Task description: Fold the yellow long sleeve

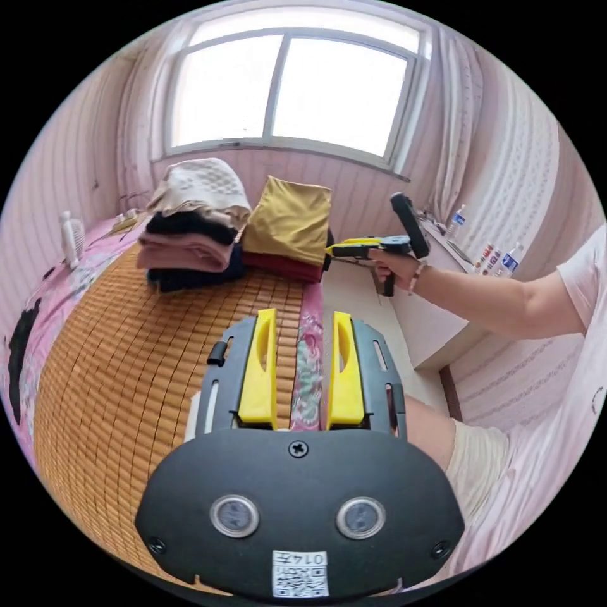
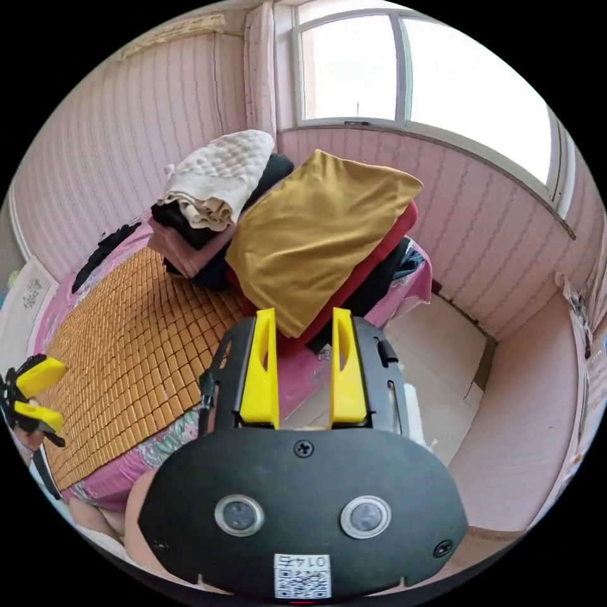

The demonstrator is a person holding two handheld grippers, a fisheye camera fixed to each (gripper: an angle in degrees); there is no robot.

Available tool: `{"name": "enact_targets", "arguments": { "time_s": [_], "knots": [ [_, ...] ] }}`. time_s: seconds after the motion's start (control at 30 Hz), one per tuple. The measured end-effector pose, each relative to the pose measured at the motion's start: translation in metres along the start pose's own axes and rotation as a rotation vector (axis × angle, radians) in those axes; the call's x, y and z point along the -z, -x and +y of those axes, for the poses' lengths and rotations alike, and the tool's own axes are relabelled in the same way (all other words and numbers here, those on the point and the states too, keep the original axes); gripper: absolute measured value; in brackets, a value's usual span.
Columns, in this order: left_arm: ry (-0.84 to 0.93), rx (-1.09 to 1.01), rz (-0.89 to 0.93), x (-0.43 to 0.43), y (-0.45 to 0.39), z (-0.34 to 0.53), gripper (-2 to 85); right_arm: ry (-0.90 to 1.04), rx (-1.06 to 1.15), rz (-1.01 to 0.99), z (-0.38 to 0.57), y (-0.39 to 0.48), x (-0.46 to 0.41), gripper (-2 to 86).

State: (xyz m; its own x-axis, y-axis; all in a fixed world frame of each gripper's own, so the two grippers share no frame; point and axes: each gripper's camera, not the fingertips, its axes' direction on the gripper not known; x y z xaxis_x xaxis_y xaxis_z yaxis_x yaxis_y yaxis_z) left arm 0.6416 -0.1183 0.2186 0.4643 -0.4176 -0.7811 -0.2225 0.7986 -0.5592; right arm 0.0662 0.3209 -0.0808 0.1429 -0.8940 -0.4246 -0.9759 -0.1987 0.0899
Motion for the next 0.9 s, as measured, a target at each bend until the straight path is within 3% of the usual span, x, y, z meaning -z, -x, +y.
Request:
{"name": "enact_targets", "arguments": {
  "time_s": [0.1, 0.17, 0.3, 0.43, 0.57, 0.73, 0.9],
  "knots": [
    [-0.004, -0.09, 0.064, -0.055, -0.018, -0.051, 12.8, 0.087, -0.078, -0.018, -0.036, -0.031, -0.027, 10.9],
    [0.003, -0.042, 0.103, -0.079, -0.019, -0.069, 12.6, 0.128, -0.091, -0.081, -0.048, -0.043, -0.025, 6.5],
    [-0.024, -0.008, 0.11, -0.091, -0.03, -0.081, 12.4, -0.006, 0.005, -0.162, -0.036, -0.043, 0.03, 0.7],
    [-0.031, -0.009, 0.109, -0.074, -0.044, -0.079, 12.9, -0.12, 0.033, -0.4, -0.023, -0.035, 0.113, -0.1],
    [-0.096, -0.062, -0.019, -0.011, -0.062, -0.061, 11.9, -0.139, 0.227, -0.691, -0.032, 0.027, 0.183, 0.0],
    [-0.139, 0.097, -0.147, 0.08, -0.039, 0.0, 11.4, -0.056, 0.463, -0.963, -0.049, 0.139, 0.229, 0.1],
    [-0.228, 0.252, -0.507, 0.218, -0.036, 0.089, 6.2, -0.095, 0.588, -1.215, -0.022, 0.259, 0.276, 0.2]
  ]
}}
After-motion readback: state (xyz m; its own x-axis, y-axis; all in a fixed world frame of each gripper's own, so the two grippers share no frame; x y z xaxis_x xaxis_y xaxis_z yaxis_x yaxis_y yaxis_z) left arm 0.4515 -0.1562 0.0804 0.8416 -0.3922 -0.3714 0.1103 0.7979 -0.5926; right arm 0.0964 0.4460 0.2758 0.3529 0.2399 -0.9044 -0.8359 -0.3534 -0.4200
